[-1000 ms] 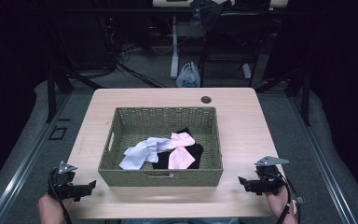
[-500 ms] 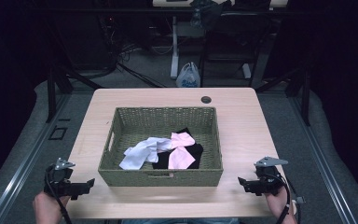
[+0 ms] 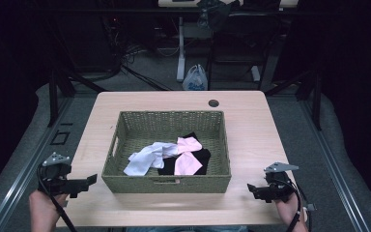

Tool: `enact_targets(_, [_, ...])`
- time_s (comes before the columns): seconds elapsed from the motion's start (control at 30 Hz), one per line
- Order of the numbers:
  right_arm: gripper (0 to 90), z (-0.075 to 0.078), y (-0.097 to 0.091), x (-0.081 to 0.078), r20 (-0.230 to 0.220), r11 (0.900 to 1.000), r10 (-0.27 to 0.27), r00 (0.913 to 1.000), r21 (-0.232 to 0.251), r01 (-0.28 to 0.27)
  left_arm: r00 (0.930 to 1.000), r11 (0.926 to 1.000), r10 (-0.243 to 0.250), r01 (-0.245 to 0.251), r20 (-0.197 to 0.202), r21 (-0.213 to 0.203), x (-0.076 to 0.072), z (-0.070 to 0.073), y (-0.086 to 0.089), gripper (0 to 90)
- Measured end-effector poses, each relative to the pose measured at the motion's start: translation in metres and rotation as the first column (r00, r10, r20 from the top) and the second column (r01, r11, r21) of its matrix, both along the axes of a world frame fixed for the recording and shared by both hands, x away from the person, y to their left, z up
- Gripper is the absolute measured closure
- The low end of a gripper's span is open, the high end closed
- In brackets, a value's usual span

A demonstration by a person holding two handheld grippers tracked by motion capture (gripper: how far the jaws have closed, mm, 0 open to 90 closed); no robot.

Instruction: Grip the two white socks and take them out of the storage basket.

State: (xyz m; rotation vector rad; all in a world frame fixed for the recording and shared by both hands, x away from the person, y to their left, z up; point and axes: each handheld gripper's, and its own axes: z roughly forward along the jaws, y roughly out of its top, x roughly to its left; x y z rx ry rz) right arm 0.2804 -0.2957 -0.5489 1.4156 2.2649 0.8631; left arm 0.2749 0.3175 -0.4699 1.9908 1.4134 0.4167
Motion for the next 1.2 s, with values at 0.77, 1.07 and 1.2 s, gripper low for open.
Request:
enact_targets(0.77, [14.6, 0.002, -0.002, 0.001, 0.001, 1.0, -0.004, 1.0, 0.006, 0.004, 0.9767, 0.9771, -0.211, 0.212, -0.04, 0.021, 0.051, 0.041, -0.051, 0.0])
enact_targets(1.07, [14.6, 0.005, -0.002, -0.002, 0.02, 1.0, 0.006, 0.9998, 0.003, -0.006, 0.9633, 0.9631, -0.263, 0.265, -0.053, 0.046, 0.069, 0.043, -0.076, 0.0])
enact_targets(1.2, [14.7, 0.003, 0.0, -0.001, 0.014, 1.0, 0.006, 0.9999, 0.006, -0.006, 0.9531, 0.9526, -0.295, 0.299, -0.067, 0.057, 0.079, 0.041, -0.091, 0.0])
